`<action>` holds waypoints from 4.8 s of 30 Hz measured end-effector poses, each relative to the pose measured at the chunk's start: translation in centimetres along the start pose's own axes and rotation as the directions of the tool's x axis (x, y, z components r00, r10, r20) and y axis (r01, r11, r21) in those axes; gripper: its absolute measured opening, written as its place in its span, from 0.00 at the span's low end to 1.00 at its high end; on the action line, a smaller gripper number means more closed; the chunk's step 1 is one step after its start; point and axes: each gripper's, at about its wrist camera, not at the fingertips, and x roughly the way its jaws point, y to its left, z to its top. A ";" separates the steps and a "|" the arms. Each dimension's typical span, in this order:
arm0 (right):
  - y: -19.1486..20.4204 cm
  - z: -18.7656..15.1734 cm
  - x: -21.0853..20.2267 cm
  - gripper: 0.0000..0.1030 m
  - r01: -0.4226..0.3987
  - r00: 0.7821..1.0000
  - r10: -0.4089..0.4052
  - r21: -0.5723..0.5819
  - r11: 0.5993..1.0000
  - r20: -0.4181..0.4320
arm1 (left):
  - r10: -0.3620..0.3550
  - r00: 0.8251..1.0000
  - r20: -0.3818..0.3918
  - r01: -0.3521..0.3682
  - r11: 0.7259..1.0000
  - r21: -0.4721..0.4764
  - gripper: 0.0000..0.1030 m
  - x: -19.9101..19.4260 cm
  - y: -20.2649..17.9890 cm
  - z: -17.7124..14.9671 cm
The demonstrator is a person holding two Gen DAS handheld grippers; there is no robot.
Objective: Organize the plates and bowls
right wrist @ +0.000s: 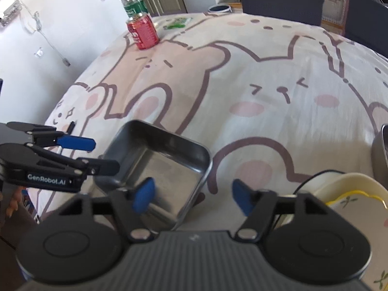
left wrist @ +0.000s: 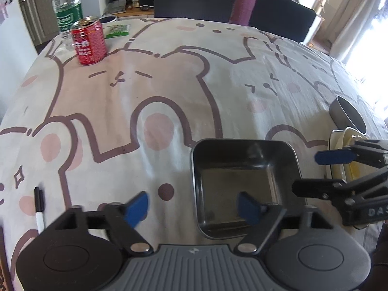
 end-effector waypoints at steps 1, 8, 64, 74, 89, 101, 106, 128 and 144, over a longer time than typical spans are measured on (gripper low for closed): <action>0.0 0.0 -0.2 0.82 0.000 1.000 0.000 -0.003 1.000 0.006 | 0.006 1.000 0.001 -0.006 1.000 -0.007 0.90 -0.2 0.1 0.0; -0.9 -0.2 -3.0 1.00 -0.008 0.994 0.006 0.011 1.000 0.109 | 0.002 0.997 0.080 -0.001 1.000 -0.016 1.00 -2.0 -0.6 0.3; -27.8 -5.1 -9.0 0.38 0.140 0.968 -0.240 0.632 0.762 0.075 | -0.283 0.959 0.021 0.276 0.946 0.170 0.42 13.8 -29.6 14.2; -27.8 -5.0 -8.3 0.12 0.154 0.968 -0.244 0.618 0.771 0.063 | -0.235 0.972 0.000 0.231 0.958 0.168 0.10 14.5 -29.8 14.1; -25.2 -3.5 -11.5 0.09 0.112 0.945 -0.262 0.557 0.823 0.198 | -0.292 0.937 0.193 0.268 0.953 0.142 0.07 7.0 -26.5 14.4; -17.8 -2.0 -13.3 0.06 -0.072 0.937 -0.104 0.475 0.877 0.334 | -0.210 0.924 0.320 0.174 0.975 0.137 0.08 -2.7 -18.2 10.0; -13.4 -0.9 -12.5 0.06 -0.113 0.944 -0.026 0.398 0.910 0.329 | -0.161 0.922 0.352 0.131 0.986 0.107 0.08 -5.5 -13.7 7.7; -1.6 -1.2 -4.6 0.08 -0.127 0.990 0.106 0.236 0.963 0.097 | -0.084 0.981 0.173 0.089 0.996 -0.024 0.08 -4.6 -2.6 1.0; 0.8 -1.1 0.1 0.09 -0.064 0.997 0.070 0.166 0.984 -0.032 | -0.040 0.998 0.041 0.041 0.999 -0.027 0.11 -0.3 -1.1 0.5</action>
